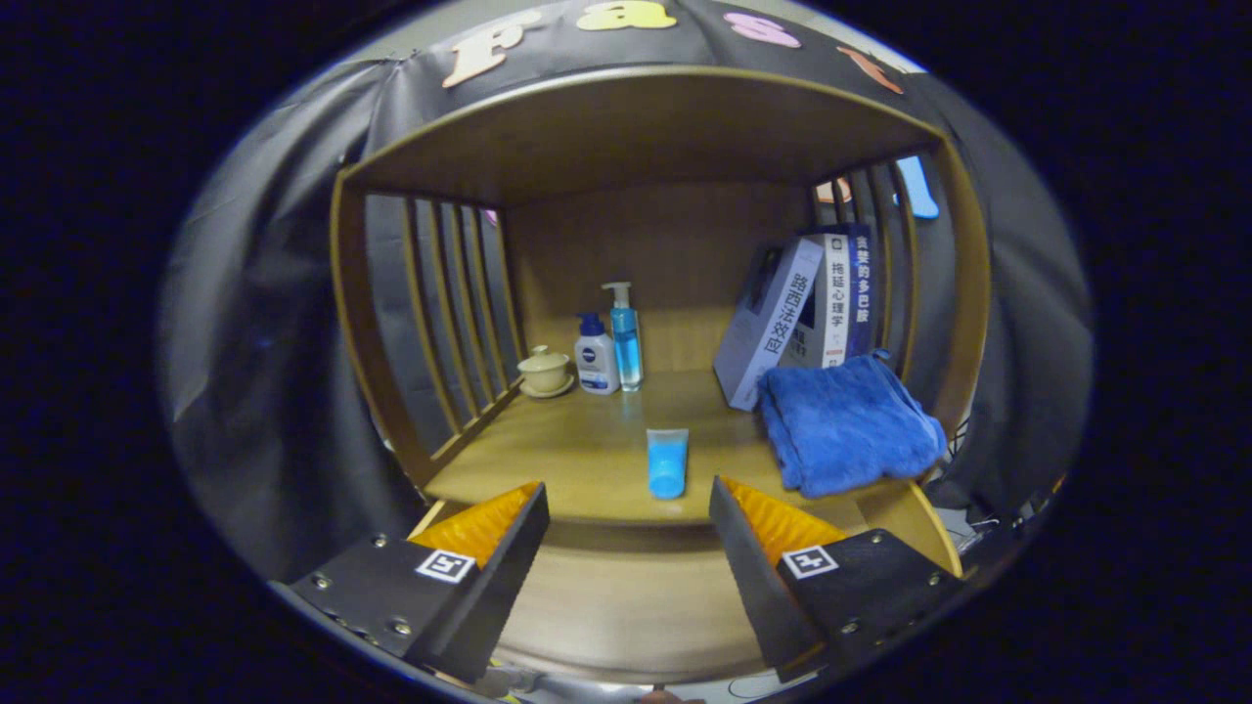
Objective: Pull open the drawer, take out the items inside it, and place them on the countertop above the cabinet.
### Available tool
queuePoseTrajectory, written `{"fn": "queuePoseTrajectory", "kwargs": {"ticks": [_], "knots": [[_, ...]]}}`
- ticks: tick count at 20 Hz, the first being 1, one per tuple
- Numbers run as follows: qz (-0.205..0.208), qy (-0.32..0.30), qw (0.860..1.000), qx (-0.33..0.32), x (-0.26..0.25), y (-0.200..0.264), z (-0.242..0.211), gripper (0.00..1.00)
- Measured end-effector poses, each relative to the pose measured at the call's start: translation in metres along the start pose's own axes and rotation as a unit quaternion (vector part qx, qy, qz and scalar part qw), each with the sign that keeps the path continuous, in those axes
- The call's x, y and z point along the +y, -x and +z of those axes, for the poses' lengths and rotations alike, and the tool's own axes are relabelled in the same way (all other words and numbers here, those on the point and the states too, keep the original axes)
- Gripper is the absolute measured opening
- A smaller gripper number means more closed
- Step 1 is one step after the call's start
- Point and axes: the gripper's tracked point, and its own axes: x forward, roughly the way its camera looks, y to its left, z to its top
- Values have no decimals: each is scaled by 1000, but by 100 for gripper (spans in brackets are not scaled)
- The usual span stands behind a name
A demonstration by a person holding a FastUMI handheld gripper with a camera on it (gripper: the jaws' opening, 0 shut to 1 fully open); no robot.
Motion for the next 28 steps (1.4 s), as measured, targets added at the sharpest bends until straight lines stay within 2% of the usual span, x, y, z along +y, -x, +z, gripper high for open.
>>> {"fn": "queuePoseTrajectory", "kwargs": {"ticks": [6, 10, 17, 22, 28], "knots": [[-34, -3, 998, -60, -5, 77, -48, 99], [-62, 38, 996, -59, -15, 96, -98, 100], [-68, 53, 996, -25, -19, 80, -148, 100], [-77, 74, 994, -17, -20, 62, -156, 99], [-92, 61, 994, -16, -28, 54, -161, 98]]}}
